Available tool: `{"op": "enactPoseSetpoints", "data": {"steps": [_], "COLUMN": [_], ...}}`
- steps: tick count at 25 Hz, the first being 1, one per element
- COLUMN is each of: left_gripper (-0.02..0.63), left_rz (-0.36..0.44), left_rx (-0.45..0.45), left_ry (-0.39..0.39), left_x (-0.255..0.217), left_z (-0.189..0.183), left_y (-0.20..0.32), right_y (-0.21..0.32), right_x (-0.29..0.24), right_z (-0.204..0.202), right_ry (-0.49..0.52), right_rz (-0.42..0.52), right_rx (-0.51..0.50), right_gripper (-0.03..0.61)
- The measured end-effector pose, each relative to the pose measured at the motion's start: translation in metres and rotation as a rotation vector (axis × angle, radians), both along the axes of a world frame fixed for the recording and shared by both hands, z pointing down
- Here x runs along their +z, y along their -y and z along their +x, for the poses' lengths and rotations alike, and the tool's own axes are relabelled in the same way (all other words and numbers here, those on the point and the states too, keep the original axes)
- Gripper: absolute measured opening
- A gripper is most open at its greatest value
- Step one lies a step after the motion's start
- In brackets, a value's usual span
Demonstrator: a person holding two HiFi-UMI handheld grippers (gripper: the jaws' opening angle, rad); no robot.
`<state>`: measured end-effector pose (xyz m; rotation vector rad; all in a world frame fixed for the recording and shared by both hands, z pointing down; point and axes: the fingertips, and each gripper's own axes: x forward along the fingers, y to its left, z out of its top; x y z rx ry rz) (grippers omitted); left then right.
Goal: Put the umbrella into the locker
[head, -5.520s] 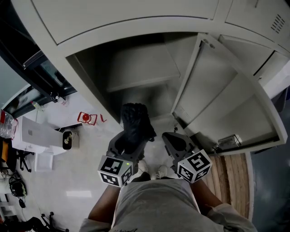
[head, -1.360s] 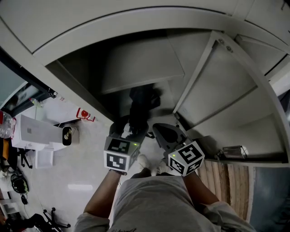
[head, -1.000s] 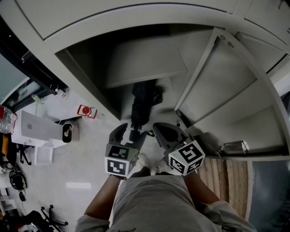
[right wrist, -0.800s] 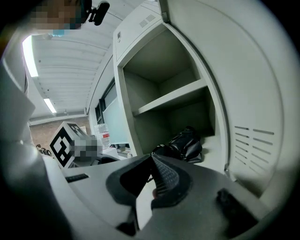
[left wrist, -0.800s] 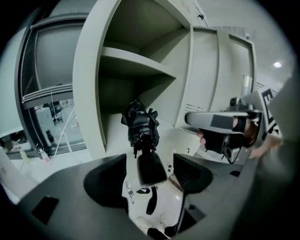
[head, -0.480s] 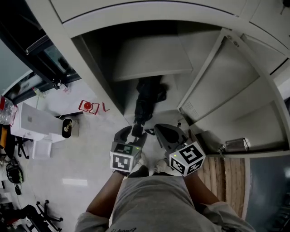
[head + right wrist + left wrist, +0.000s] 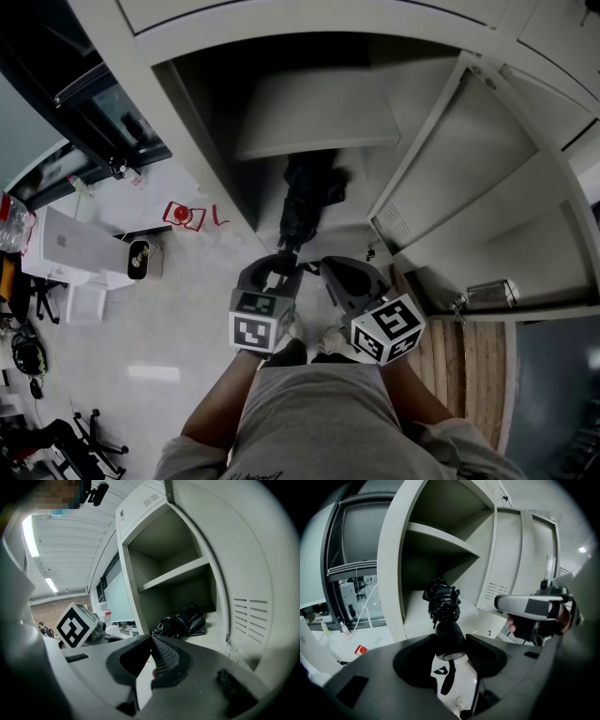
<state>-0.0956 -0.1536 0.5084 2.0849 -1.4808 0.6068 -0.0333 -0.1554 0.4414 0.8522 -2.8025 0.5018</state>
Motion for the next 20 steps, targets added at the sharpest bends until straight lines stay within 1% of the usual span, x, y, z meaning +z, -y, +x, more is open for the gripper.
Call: {"op": "enactPoseSetpoints", "data": {"steps": [6,14,20], "left_gripper": [0.209,0.209,0.209], "left_rz": [0.033,0.074,0.078], "left_rx": [0.000,-0.002,0.003], "left_ry": [-0.009,0.026,0.036], "left_x": [-0.011,-0.022,-0.023], "left_z": [0.005,0.010,0.016], "left_y": [0.016,0.051,0.072], "right_y": [0.000,0.004,0.009], "right_x": [0.001,0.000,-0.001], "right_z": [0.006,0.014,0.015], "right_ry": [-0.001,-0.003,-0.003], "right_rz": [-0.002,0.000,0.002], "right_rx": [0.013,0.030,0.032], "right_gripper": [0.028,0.028,0.028]}}
